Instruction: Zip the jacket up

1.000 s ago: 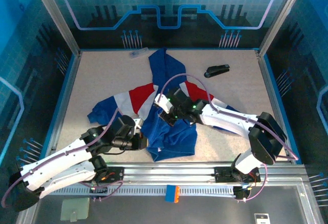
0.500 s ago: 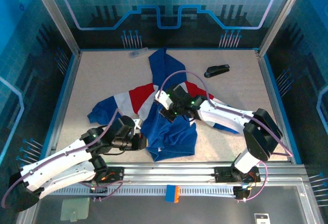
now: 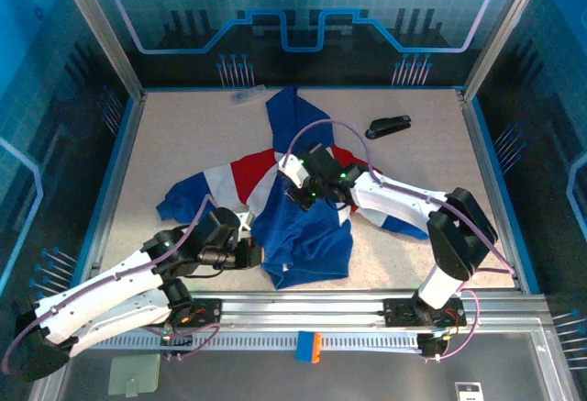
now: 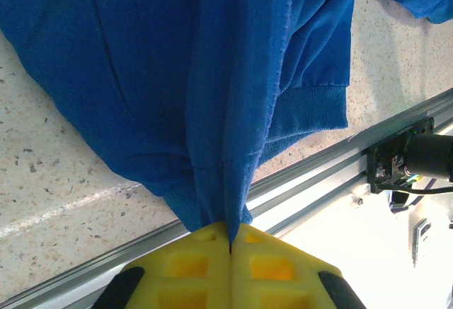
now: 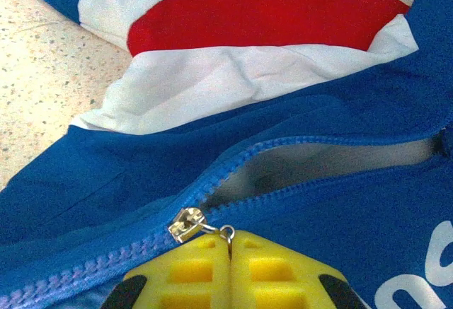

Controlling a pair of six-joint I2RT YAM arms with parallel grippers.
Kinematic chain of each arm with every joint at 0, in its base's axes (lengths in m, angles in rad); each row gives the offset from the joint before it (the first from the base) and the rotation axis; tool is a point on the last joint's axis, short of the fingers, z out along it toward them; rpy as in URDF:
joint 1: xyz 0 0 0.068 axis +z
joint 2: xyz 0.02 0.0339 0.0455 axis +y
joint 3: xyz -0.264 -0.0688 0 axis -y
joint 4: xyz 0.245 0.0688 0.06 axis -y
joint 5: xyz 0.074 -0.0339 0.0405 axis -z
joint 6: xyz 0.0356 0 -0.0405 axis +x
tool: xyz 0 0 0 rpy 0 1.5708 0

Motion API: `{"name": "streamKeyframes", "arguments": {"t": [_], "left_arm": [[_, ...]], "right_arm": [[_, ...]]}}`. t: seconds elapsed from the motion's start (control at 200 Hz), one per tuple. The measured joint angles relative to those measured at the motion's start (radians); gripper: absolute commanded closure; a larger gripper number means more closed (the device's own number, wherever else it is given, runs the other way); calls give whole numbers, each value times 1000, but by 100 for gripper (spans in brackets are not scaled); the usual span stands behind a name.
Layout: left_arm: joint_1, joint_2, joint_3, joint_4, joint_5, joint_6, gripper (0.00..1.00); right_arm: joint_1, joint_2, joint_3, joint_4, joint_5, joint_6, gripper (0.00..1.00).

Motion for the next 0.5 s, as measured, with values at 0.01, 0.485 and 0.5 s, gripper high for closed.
{"name": "streamKeyframes", "arguments": {"t": [0.01,0.485,0.5], "left_arm": [[0,0,0,0,0,0,100],[0,-4,0,-8,0,-2,100],[0,-4,0,-9,0,-2,100]], "right_arm": [[-1,3,2,0,0,0,100],[-24,58,50,0,-7,-11,100],[-26,61,50,0,-7,-11,100]]}}
